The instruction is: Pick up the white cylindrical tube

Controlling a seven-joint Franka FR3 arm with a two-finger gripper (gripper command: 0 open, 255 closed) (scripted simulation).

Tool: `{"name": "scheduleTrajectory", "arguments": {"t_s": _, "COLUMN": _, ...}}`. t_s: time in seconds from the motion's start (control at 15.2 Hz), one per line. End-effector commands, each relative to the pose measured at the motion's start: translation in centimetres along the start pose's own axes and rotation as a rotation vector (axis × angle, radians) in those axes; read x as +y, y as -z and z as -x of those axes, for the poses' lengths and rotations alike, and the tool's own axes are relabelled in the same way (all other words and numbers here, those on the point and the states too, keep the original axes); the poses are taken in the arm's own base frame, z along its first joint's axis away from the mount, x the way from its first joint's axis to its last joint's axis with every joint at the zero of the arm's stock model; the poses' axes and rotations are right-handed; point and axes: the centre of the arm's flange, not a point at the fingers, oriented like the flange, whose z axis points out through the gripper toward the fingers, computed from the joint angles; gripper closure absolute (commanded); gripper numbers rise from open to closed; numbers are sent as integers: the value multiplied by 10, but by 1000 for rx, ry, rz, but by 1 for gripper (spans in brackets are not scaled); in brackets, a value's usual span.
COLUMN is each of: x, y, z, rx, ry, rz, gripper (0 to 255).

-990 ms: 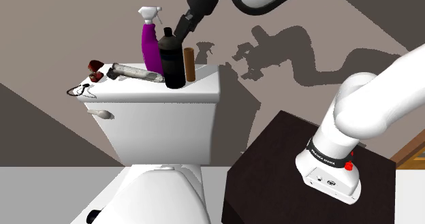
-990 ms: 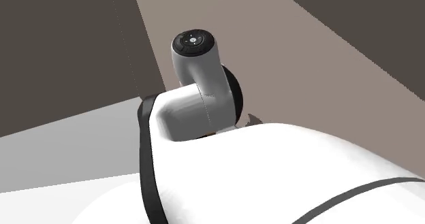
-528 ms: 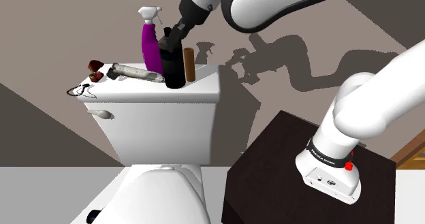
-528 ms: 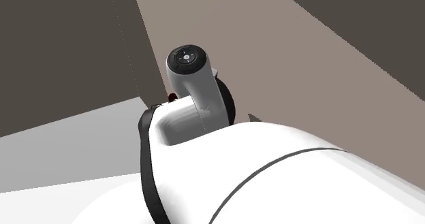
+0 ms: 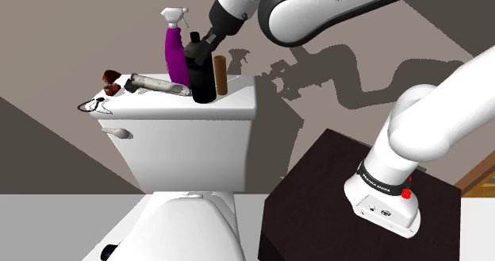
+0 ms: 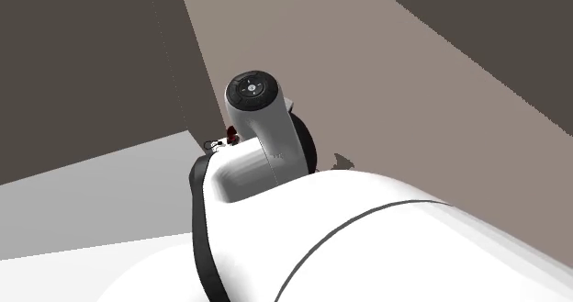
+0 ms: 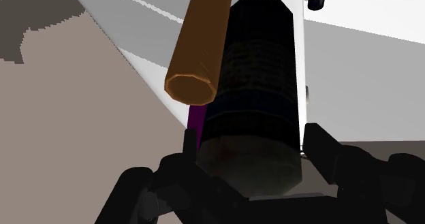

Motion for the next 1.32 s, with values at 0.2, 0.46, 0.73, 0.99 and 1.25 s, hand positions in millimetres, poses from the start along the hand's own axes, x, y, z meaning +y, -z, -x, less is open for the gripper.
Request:
{"name": "scheduleTrajectory", "arguments": {"t_s": 0.2, "x": 0, "y": -1, "z": 1, "rx": -3, "ry": 0, "rz": 0, "gripper": 255}}
{"name": "scheduleTrajectory", "arguments": {"t_s": 0.46, "x": 3, "y": 11, "z": -8, "rx": -3, "ry": 0, "rz": -1, "gripper": 255}}
{"name": "scheduleTrajectory", "arguments": {"t_s": 0.73, "x": 8, "y": 28, "z": -21, "rx": -3, "ry": 0, "rz": -1, "gripper": 255}}
{"name": "scheduleTrajectory", "arguments": {"t_s": 0.99, "x": 12, "y": 44, "z": -34, "rx": -3, "ry": 0, "rz": -1, "gripper": 255}}
{"name": "scheduleTrajectory", "arguments": {"t_s": 1.25, "x": 16, "y": 60, "z": -46, "rx": -3, "ry": 0, "rz": -1, "gripper": 255}}
